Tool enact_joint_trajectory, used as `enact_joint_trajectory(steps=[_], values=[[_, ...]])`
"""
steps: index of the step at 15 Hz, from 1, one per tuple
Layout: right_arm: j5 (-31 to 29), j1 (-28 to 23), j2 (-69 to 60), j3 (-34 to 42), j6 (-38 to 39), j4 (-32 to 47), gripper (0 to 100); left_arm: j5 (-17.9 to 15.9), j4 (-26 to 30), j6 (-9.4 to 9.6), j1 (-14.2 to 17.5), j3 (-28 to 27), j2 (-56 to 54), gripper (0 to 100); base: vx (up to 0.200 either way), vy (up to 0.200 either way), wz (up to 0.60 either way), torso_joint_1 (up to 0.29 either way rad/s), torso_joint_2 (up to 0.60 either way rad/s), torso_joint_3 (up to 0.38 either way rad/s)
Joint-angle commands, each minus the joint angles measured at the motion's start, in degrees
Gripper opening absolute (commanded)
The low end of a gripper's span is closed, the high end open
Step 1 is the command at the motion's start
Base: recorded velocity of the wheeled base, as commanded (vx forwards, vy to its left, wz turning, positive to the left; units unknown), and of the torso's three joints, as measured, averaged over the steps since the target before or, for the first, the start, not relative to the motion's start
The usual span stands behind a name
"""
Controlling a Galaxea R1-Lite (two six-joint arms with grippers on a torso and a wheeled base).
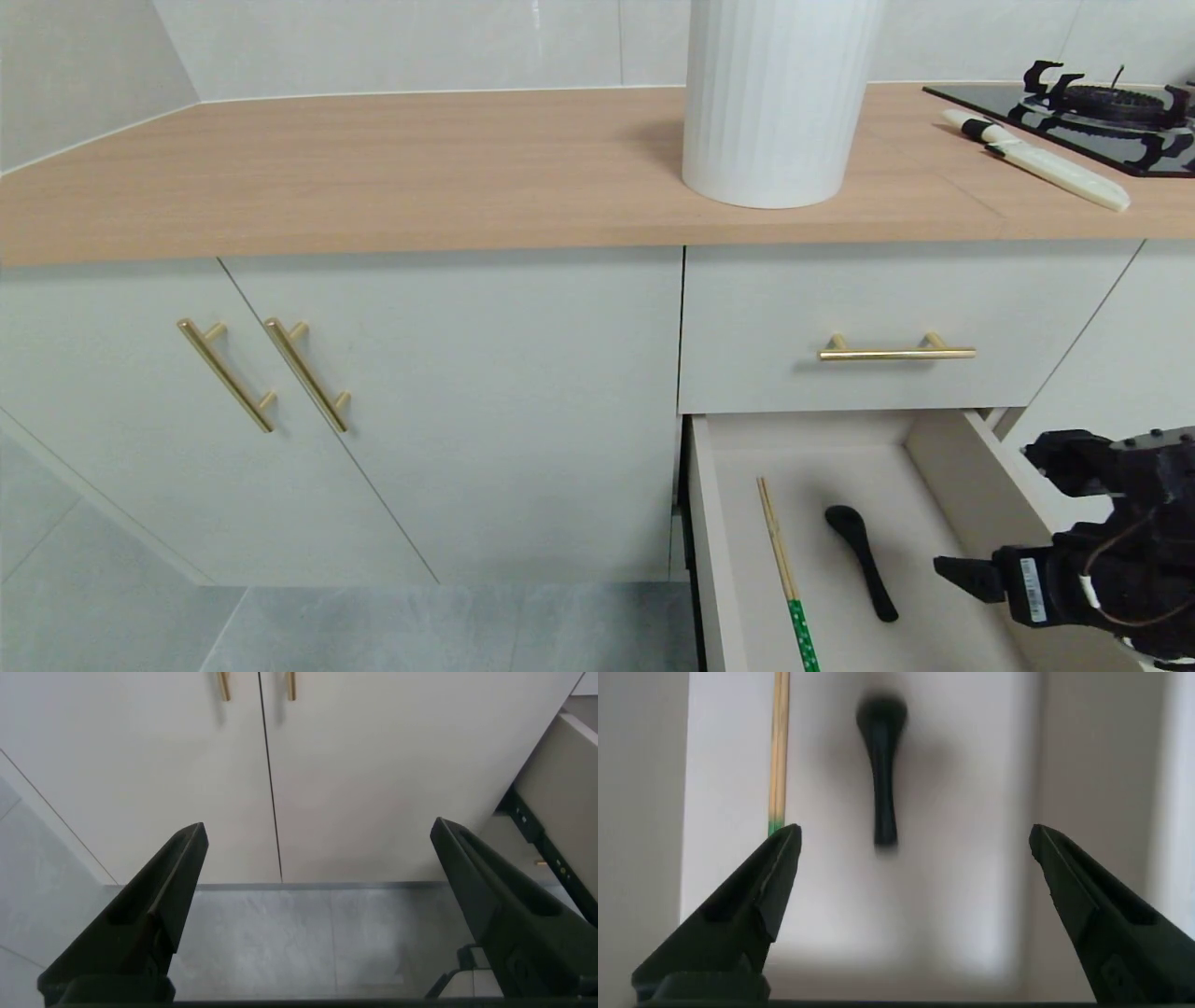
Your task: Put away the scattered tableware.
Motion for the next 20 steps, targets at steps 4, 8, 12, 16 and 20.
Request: enact_joint_trajectory(steps=[4, 8, 12, 16, 20], values=[[-0.19, 1.1, -14.56, -3.22, -0.27, 9.81, 100, -0.02, -0.01, -0.03, 0.02, -0.02, 0.02, 100, 0.0, 0.0, 0.0, 0.0, 0.0, 0.0], [-0.01, 1.89, -16.49, -3.05, -0.27, 10.86, 100, 0.07, -0.01, -0.12, 0.02, -0.02, 0.02, 100, -0.15, 0.0, 0.0, 0.004, 0.0, 0.002], [0.25, 7.26, -21.06, -3.93, -0.36, 17.19, 100, -0.02, -0.01, -0.12, 0.02, -0.02, 0.02, 100, -0.2, 0.0, 0.0, 0.0, 0.0, 0.005], [0.25, 11.74, -22.03, -3.75, -0.44, 21.76, 100, -0.02, -0.01, 0.06, 0.02, -0.02, 0.02, 100, -0.1, 0.0, 0.0, 0.004, 0.0, 0.001], [3.33, 15.34, -20.1, -3.4, -0.53, 27.56, 100, 0.07, -0.01, -0.03, 0.02, -0.02, 0.02, 100, 0.0, 0.0, 0.0, 0.0, 0.0, 0.0]])
